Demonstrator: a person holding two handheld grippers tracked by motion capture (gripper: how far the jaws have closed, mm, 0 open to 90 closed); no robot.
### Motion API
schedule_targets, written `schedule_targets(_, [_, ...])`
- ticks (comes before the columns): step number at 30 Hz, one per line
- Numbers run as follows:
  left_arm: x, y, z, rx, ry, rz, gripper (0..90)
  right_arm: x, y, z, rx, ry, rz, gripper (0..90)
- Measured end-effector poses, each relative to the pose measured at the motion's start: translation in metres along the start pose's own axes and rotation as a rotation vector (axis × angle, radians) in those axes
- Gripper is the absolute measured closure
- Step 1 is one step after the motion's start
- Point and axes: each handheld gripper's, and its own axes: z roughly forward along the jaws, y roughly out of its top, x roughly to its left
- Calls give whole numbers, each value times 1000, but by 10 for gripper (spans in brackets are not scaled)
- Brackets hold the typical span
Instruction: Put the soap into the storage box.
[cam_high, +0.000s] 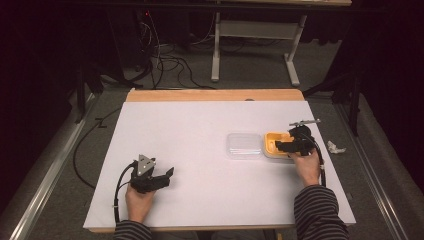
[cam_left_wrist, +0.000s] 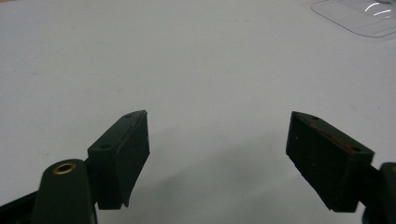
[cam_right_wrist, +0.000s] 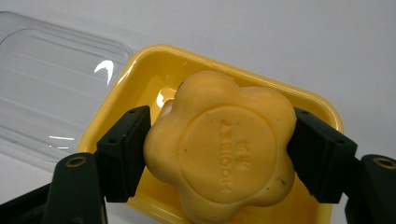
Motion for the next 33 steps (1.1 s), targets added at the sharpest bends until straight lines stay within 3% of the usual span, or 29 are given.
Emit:
schedule_targets(11, [0, 0, 0, -1, 0, 1, 221, 2, 0, 9, 35, -1, -15, 274])
schedule_targets(33, [-1, 0, 0, 0, 5, 2, 223, 0, -3, 11, -1, 28, 29, 204])
